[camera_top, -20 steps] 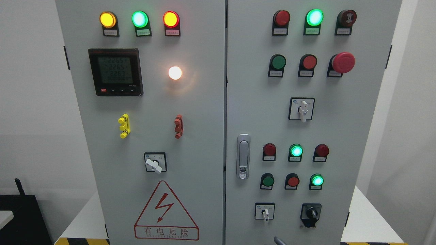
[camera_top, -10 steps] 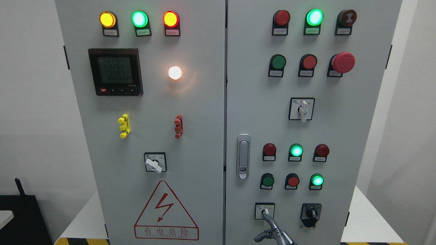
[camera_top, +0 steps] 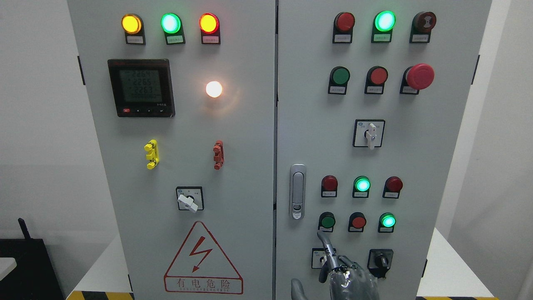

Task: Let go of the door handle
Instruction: 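Raise the right hand up toward the silver door handle, then position the right hand at the silver handle and close fingers around it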

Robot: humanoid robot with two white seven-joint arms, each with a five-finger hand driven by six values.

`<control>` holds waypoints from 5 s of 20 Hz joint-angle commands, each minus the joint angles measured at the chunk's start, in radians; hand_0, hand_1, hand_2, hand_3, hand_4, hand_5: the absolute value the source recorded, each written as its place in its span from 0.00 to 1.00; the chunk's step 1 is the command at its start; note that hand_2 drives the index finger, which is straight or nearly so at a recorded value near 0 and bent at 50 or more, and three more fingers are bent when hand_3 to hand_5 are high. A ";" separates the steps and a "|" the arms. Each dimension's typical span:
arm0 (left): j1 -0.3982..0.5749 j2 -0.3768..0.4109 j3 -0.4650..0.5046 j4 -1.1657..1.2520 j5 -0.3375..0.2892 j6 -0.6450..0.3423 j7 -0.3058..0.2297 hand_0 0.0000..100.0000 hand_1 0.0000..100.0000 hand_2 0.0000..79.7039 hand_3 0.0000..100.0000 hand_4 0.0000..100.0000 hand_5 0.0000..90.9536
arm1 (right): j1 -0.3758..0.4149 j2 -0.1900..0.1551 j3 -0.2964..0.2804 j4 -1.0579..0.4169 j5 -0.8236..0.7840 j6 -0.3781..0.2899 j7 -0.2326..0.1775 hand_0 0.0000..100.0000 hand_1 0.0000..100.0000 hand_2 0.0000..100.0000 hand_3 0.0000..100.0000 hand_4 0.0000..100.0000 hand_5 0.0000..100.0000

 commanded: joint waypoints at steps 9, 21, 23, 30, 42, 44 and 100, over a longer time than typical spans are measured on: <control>-0.015 0.000 0.001 0.025 -0.028 -0.001 0.000 0.12 0.39 0.00 0.00 0.00 0.00 | -0.139 0.005 0.115 0.144 0.190 0.079 0.036 0.30 0.38 0.00 1.00 1.00 1.00; -0.015 0.000 0.001 0.025 -0.029 -0.001 0.000 0.12 0.39 0.00 0.00 0.00 0.00 | -0.142 0.003 0.104 0.144 0.187 0.171 0.088 0.32 0.37 0.00 1.00 1.00 1.00; -0.015 0.000 0.001 0.025 -0.029 -0.001 0.000 0.12 0.39 0.00 0.00 0.00 0.00 | -0.144 0.003 0.099 0.144 0.187 0.171 0.089 0.32 0.37 0.00 1.00 1.00 1.00; -0.015 0.000 0.001 0.023 -0.029 -0.001 0.000 0.12 0.39 0.00 0.00 0.00 0.00 | -0.156 0.005 0.096 0.146 0.181 0.188 0.089 0.32 0.37 0.00 1.00 1.00 1.00; -0.015 0.000 0.001 0.023 -0.029 -0.001 0.000 0.12 0.39 0.00 0.00 0.00 0.00 | -0.164 0.005 0.075 0.150 0.177 0.210 0.092 0.32 0.37 0.00 1.00 1.00 1.00; -0.015 0.000 0.001 0.025 -0.028 -0.001 0.000 0.12 0.39 0.00 0.00 0.00 0.00 | -0.164 0.005 0.075 0.150 0.177 0.210 0.094 0.32 0.37 0.00 1.00 1.00 1.00; -0.015 0.000 0.001 0.023 -0.029 -0.001 0.000 0.12 0.39 0.00 0.00 0.00 0.00 | -0.226 0.011 0.014 0.081 0.051 0.133 0.012 0.29 0.29 1.00 1.00 1.00 0.98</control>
